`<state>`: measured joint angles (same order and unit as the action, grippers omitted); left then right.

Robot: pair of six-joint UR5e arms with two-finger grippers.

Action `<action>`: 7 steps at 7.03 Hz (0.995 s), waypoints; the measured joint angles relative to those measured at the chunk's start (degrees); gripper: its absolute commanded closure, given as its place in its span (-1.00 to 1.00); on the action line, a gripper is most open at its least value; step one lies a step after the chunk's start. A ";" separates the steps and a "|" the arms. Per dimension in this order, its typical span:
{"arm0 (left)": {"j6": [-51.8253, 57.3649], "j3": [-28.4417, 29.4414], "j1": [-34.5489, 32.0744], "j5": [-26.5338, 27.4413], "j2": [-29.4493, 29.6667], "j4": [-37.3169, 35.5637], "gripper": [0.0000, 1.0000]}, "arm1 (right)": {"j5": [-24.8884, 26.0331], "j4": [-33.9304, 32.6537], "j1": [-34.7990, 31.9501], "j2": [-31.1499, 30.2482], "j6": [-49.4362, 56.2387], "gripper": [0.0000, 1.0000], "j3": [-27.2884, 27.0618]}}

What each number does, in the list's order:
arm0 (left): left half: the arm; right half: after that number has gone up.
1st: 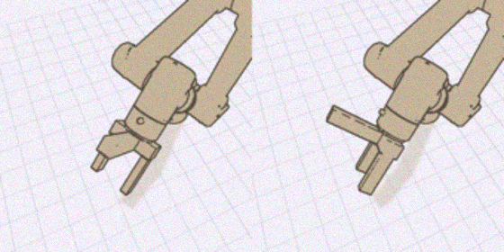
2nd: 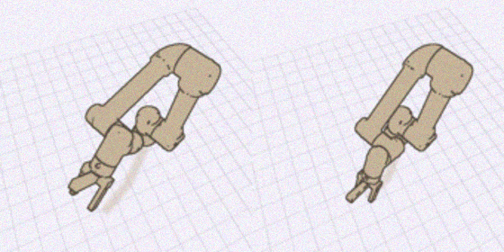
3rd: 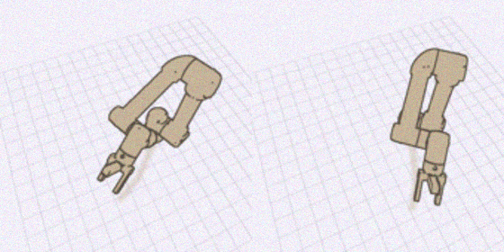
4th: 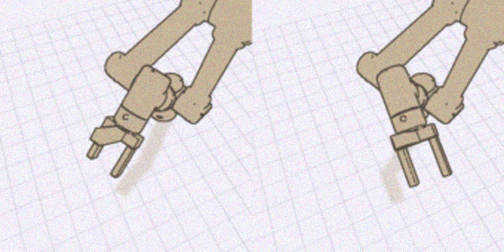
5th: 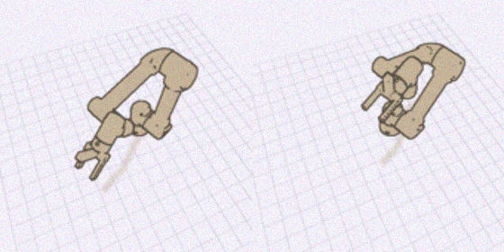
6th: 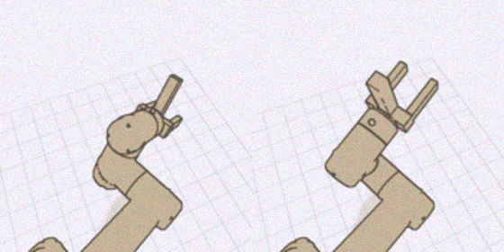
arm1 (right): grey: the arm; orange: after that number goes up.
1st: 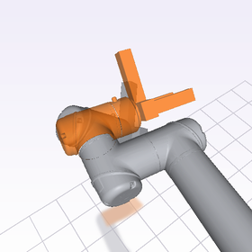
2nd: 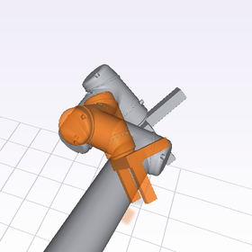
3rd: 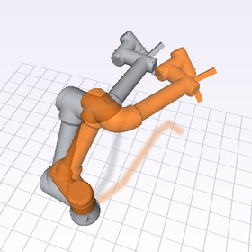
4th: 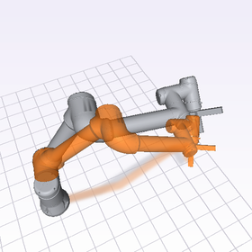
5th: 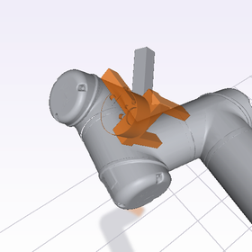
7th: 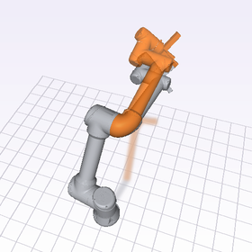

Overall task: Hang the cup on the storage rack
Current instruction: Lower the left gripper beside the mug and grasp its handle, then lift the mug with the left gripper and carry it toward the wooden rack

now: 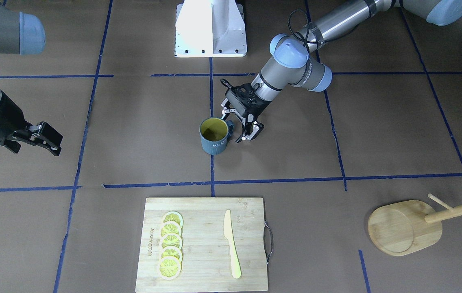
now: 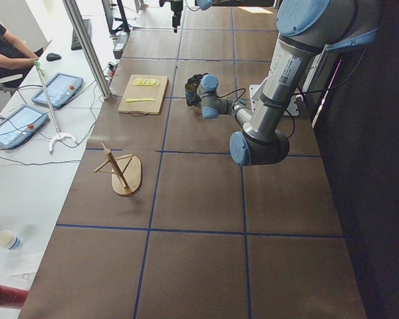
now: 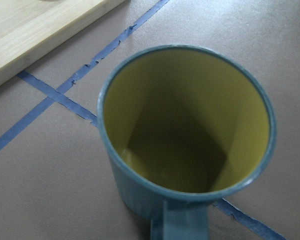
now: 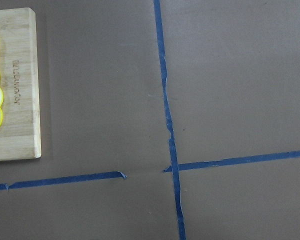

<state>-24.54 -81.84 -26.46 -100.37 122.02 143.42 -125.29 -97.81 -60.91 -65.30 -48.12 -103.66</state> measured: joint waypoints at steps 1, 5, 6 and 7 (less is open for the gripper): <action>-1.12 0.01 -0.01 0.00 -0.11 0.77 0.21 | -0.03 0.01 0.00 0.00 -0.11 -1.00 -0.01; -4.84 -0.38 -0.42 -0.47 -0.35 1.94 1.00 | 0.04 0.01 0.00 -0.08 -0.28 -1.00 0.04; -5.10 -0.80 -1.56 -2.08 -0.24 1.90 1.00 | 0.03 0.05 0.00 -0.11 -0.30 -1.00 0.02; -6.03 -1.38 -3.32 -4.90 -0.09 1.75 1.00 | -0.01 0.07 0.00 -0.17 -0.33 -1.00 -0.11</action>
<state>-30.57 -83.22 -29.78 -105.26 121.93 145.16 -125.30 -97.74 -60.91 -65.48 -48.45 -103.77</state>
